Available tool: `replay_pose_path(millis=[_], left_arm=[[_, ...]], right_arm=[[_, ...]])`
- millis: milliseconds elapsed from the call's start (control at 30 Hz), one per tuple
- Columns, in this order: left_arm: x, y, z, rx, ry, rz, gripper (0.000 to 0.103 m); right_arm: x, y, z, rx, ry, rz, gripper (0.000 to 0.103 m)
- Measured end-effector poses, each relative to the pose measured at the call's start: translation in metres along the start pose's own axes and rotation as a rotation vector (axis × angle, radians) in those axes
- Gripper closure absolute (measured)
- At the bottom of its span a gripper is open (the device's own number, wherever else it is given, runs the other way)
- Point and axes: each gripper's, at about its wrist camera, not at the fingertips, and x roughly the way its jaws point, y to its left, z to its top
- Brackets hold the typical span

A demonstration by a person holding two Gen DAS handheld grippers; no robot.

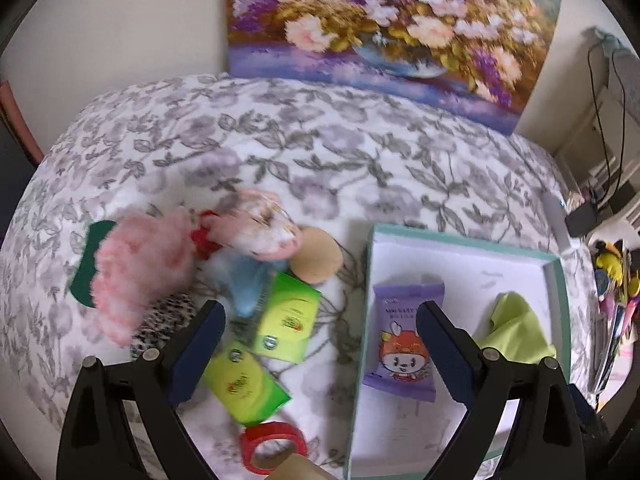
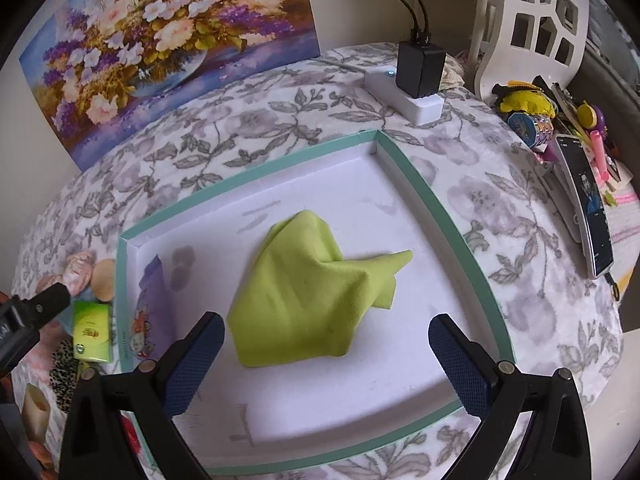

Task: Organize soft objects
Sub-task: 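Move the left tool to the scrunchie while the right tool moves to the red tape roll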

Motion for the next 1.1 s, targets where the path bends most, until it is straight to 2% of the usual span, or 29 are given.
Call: replay_pose_path(millis=[200,367,467,600,733,933,1100], left_arm=[[-0.022,0.036,0.009,-0.072,-0.039,0.015,0.007],[-0.031,0.082,0.013,-0.161,-0.044,0.098,0.007],[-0.032,0.115,0.014,-0.212,-0.015,0.167,0.007],[-0.033,0.153,0.011,-0.288,0.008,0.204,0.007],[-0.035,0.181,0.003,-0.312,0.009,0.243,0.007],[-0.033,0.206,-0.009,-0.350,0.035,0.239,0.007],[-0.027,0.208,-0.017,-0.343,0.062,0.194,0.007]], right_arm=[[-0.007,0.007,-0.004,-0.009,-0.002,0.022,0.000],[-0.011,0.026,-0.012,-0.041,0.024,0.065,0.000],[-0.017,0.048,-0.019,-0.084,0.026,0.087,0.000],[-0.024,0.085,-0.030,-0.172,0.033,0.120,0.000],[-0.026,0.119,-0.042,-0.239,0.059,0.151,0.000],[-0.030,0.159,-0.059,-0.308,0.092,0.202,0.000],[-0.025,0.178,-0.071,-0.333,0.151,0.241,0.000]])
